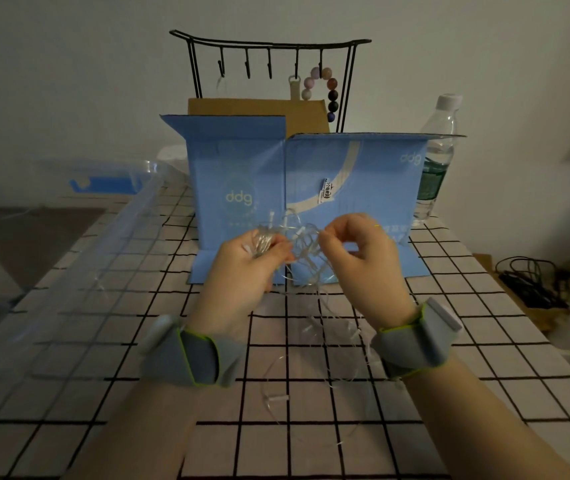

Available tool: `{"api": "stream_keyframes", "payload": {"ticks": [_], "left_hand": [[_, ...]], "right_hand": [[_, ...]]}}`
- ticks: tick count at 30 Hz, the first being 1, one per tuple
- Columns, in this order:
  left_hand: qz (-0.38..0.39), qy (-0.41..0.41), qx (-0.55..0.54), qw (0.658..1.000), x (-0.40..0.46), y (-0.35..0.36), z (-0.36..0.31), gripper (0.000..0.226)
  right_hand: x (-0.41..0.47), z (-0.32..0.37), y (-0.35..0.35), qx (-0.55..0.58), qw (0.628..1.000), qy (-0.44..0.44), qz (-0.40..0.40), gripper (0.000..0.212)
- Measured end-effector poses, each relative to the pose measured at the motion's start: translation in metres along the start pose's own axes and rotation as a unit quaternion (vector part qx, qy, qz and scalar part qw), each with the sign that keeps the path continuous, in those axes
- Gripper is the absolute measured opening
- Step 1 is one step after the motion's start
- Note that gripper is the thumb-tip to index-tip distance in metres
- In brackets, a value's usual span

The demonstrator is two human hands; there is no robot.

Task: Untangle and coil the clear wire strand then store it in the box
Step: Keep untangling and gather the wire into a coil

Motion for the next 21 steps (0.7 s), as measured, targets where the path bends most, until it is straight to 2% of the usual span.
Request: {"api": "stream_keyframes", "payload": {"ticks": [3,6,11,16,18,21], "left_hand": [[0.047,-0.016,-0.091,0.995,0.0,0.006,0.0,0.018],[0.031,-0.017,-0.132,0.991,0.0,0.005,0.001,0.016],[0.069,-0.037,-0.263,0.962,-0.003,0.013,0.002,0.02],[0.062,-0.03,-0.166,0.984,-0.003,0.005,0.004,0.028],[0.059,-0.028,-0.151,0.986,-0.002,0.0,0.005,0.028],[0.042,-0.018,-0.11,0.993,-0.001,-0.005,0.002,0.02]], "right_hand": [[0.001,0.003,0.003,0.089,0.995,-0.01,0.042,0.017],[-0.001,-0.002,0.004,0.185,0.981,0.035,0.046,0.012],[-0.005,-0.005,0.006,0.216,0.972,0.069,0.055,0.012],[-0.005,-0.005,-0.001,0.228,0.965,0.112,0.06,0.014],[-0.006,-0.007,-0.001,0.296,0.941,0.138,0.088,0.015],[-0.009,-0.008,0.004,0.423,0.882,0.163,0.128,0.015]]}}
Point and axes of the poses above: each hand's wrist, its own x-axis towards the middle knuckle, its own y-axis out of the palm, z = x × y, the point moved 6 cm from there along x, towards the middle knuckle, and after that the axes turned 9 degrees about z, right-handed, at the moved point
